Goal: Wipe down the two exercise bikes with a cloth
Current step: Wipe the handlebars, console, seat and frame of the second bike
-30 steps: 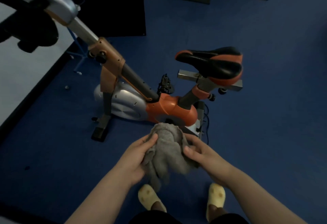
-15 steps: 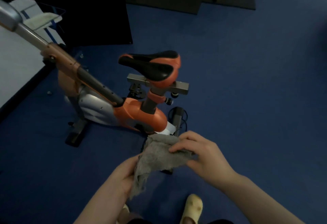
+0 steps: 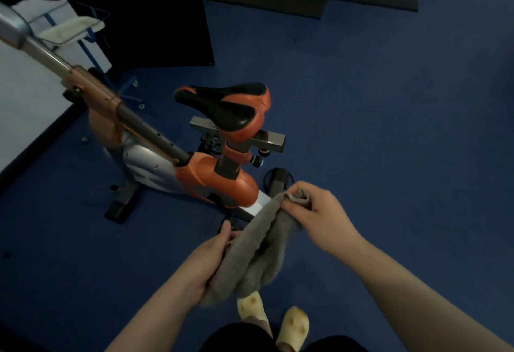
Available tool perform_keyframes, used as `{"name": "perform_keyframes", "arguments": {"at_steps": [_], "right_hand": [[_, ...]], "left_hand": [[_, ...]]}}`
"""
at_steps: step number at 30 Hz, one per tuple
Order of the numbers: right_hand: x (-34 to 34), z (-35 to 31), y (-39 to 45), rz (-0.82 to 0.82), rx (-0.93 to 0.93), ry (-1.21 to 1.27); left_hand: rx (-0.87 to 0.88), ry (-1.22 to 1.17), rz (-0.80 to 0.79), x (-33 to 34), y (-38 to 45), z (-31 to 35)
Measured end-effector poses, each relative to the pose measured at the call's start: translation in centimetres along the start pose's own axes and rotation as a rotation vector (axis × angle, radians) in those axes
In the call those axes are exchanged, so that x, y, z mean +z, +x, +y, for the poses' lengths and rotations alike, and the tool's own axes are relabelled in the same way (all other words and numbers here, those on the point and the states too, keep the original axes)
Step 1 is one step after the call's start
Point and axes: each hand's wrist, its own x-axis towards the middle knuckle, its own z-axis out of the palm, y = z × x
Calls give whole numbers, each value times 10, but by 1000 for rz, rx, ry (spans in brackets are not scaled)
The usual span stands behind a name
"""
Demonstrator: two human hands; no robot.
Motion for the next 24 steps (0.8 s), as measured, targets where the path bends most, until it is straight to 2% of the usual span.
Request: {"name": "perform_keyframes", "arguments": {"at_steps": [4, 7, 10, 15, 17, 19, 24], "right_hand": [[-4, 3, 9, 41, 130, 16], [-10, 5, 17, 28, 203, 93], [-20, 9, 25, -14, 266, 192], [-63, 23, 50, -84, 232, 156], [-82, 31, 62, -173, 234, 211], [-102, 42, 71, -221, 247, 303], [-167, 93, 81, -136, 172, 182]], "left_hand": [[18, 95, -289, -7, 15, 14], [131, 223, -320, 16, 15, 35], [299, 148, -352, 38, 19, 44], [373, -11, -300, 72, 32, 58], [403, -32, -299, 93, 40, 68], [435, -112, -223, 113, 49, 75], [456, -351, -19, 167, 70, 100]]}}
